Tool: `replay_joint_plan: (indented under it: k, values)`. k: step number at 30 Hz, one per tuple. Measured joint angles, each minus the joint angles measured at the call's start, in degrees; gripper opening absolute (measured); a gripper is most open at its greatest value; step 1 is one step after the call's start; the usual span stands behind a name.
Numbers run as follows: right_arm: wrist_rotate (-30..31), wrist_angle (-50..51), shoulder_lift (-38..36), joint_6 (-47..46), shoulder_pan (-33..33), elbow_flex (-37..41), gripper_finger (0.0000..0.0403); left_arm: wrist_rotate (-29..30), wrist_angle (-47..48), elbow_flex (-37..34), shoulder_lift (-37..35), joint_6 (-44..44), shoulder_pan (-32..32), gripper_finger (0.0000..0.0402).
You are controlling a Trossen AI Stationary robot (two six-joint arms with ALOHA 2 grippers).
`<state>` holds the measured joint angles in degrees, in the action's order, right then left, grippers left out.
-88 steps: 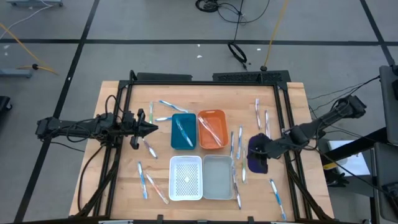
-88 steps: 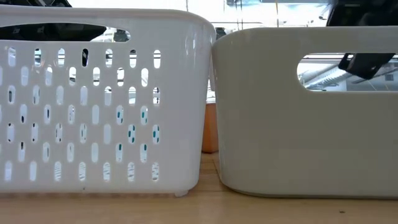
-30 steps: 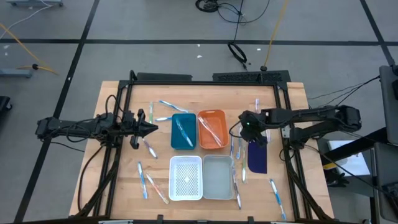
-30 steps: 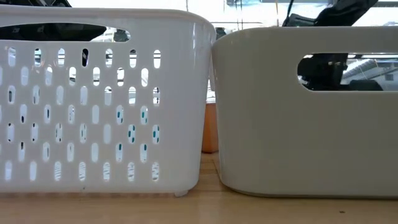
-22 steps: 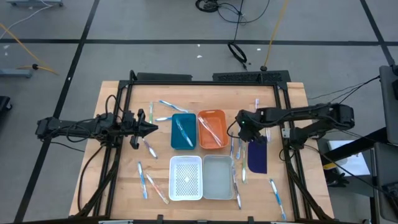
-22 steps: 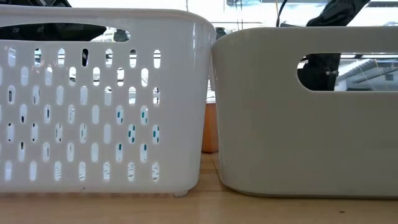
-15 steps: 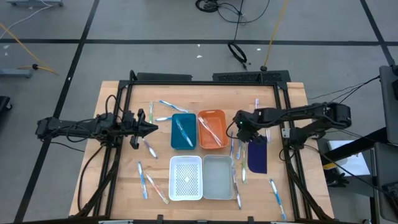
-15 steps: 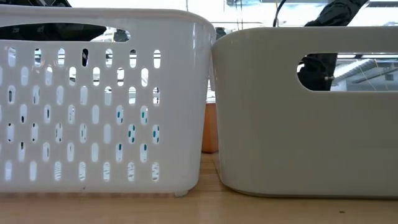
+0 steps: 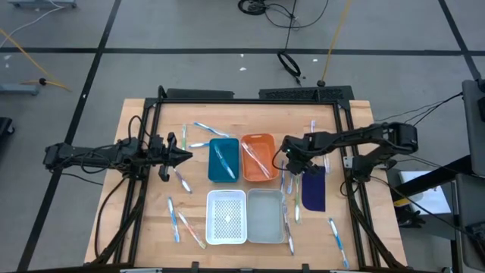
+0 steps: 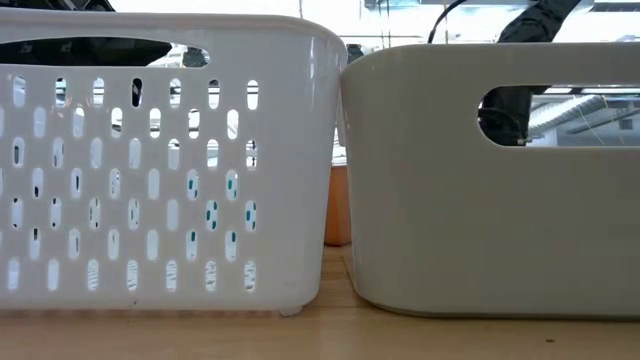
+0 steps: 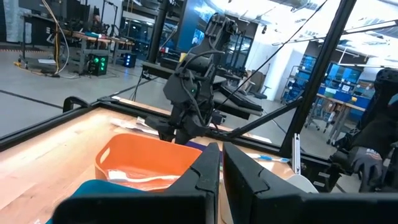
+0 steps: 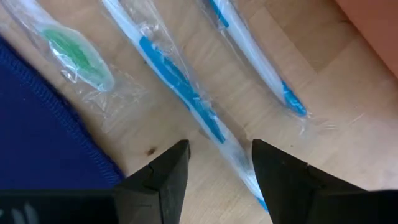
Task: Pick & Place Toothbrushes
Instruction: Put the blue toothbrush into the blue bin
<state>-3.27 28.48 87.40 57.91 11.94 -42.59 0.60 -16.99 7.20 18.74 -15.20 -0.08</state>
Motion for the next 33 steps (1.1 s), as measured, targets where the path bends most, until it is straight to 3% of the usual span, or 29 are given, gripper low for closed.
replay_joint_plan:
  k: [5,21,33]
  values:
    - [0.0,0.2,0.2,-0.2,0.0,0.1,0.0158,0.0,0.0,0.0,0.0,0.0,0.0,0.0019]
    - [0.6,1.3,0.1,0.0,-0.1,0.2,0.0026,0.0,0.0,0.0,0.0,-0.2,0.0,0.0019]
    - [3.7,1.5,-3.2,5.6,-0.1,0.5,0.002,0.0,0.0,0.0,0.0,-0.3,0.0,0.0019]
